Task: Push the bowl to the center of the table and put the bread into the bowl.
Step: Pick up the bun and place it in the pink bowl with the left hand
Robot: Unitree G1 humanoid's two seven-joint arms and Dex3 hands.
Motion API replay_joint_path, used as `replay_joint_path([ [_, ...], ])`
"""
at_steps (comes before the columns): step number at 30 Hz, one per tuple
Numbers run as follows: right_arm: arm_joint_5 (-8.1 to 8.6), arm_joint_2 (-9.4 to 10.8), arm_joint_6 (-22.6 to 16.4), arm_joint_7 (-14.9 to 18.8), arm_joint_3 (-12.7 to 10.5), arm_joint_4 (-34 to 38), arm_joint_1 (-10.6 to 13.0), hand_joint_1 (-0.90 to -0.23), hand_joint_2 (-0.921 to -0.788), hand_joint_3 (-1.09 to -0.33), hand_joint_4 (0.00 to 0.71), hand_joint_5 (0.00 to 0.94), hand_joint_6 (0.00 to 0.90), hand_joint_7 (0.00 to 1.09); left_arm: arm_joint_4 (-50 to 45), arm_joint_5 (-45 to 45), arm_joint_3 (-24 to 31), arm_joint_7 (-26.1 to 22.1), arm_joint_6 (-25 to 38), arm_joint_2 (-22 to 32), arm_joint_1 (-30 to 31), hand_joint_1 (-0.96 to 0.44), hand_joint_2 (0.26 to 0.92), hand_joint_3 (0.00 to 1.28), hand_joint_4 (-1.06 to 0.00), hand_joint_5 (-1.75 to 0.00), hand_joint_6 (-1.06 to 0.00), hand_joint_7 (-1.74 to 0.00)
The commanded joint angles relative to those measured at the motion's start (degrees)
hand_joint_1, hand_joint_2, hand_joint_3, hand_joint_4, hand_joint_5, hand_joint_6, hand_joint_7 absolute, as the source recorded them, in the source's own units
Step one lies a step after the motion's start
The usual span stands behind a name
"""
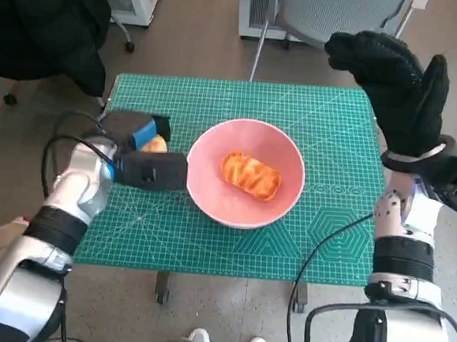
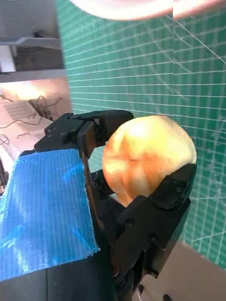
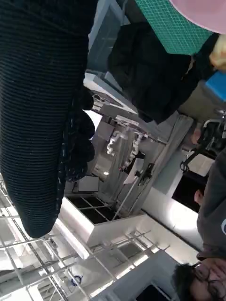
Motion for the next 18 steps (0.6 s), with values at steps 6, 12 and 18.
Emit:
replay_joint_path([
  [6, 0.32, 0.38, 0.12, 0.25, 0.07, 1.43, 0.74, -0.74, -0.921, -0.881, 0.334, 0.0, 0.427, 0.01, -18.96, -1.05, 5.84, -3.64, 0.43, 4.95, 5.32, 0.0, 0.921, 0.09, -0.63, -1.21, -0.63, -1.18],
  [12, 0.24, 0.52, -0.03, 0.11, 0.15, 1.48, 0.62, -0.742, -0.921, -0.88, 0.334, 0.0, 0.428, 0.01, -25.53, -0.9, 8.04, -4.16, -0.74, 6.21, 6.97, 0.0, 0.92, 0.08, -0.65, -1.17, -0.62, -1.21],
  [18, 0.28, 0.56, -0.07, 0.12, 0.09, 1.81, 0.34, -0.743, -0.921, -0.878, 0.335, 0.001, 0.428, 0.01, -30.22, -1.31, 9.84, -4.97, -2.41, 6.81, 6.94, 0.0, 0.919, 0.05, -0.71, -1.12, -0.64, -1.18],
])
